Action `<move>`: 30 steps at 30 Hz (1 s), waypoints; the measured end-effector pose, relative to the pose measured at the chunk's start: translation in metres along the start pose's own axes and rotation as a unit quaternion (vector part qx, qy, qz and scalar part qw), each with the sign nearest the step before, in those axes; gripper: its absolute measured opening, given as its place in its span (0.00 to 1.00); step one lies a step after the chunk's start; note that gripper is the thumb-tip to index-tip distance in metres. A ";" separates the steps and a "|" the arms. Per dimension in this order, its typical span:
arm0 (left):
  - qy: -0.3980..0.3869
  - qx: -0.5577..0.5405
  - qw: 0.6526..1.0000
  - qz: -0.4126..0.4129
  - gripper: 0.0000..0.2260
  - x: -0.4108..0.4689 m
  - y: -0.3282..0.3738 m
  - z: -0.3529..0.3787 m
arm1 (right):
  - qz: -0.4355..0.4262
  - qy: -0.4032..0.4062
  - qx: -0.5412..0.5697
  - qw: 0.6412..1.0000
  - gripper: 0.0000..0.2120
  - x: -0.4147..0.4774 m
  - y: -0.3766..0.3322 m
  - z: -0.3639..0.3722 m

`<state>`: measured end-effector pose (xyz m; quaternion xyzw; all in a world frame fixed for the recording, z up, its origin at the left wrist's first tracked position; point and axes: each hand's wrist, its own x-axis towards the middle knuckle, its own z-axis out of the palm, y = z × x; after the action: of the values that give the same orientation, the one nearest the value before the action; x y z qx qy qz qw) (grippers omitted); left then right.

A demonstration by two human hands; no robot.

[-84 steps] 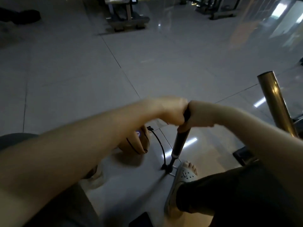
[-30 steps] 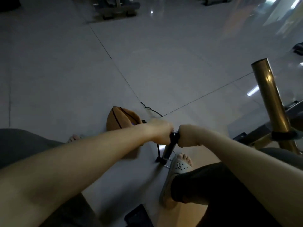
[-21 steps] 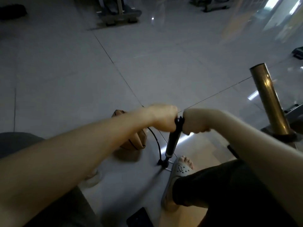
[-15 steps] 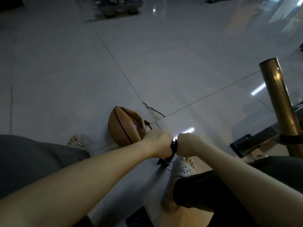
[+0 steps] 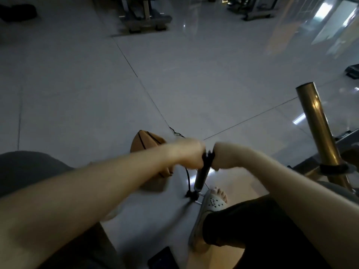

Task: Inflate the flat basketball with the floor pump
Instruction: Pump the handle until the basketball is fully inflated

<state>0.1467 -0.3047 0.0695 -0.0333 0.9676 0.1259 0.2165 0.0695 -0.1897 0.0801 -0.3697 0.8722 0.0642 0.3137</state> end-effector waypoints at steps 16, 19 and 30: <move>0.006 -0.031 0.999 -0.043 0.05 0.039 -0.006 0.087 | 0.078 0.023 -0.086 0.993 0.07 0.044 0.004 0.081; 0.004 -0.019 0.999 -0.036 0.06 0.040 0.001 0.079 | 0.097 0.008 -0.100 0.990 0.11 0.045 0.008 0.078; 0.022 -0.009 0.999 -0.027 0.07 0.000 0.015 -0.044 | 0.031 -0.020 0.022 0.999 0.11 -0.021 0.002 -0.040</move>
<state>0.1265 -0.3012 0.1117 -0.0637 0.9696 0.1280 0.1985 0.0590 -0.1890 0.1237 -0.3338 0.8781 0.0622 0.3370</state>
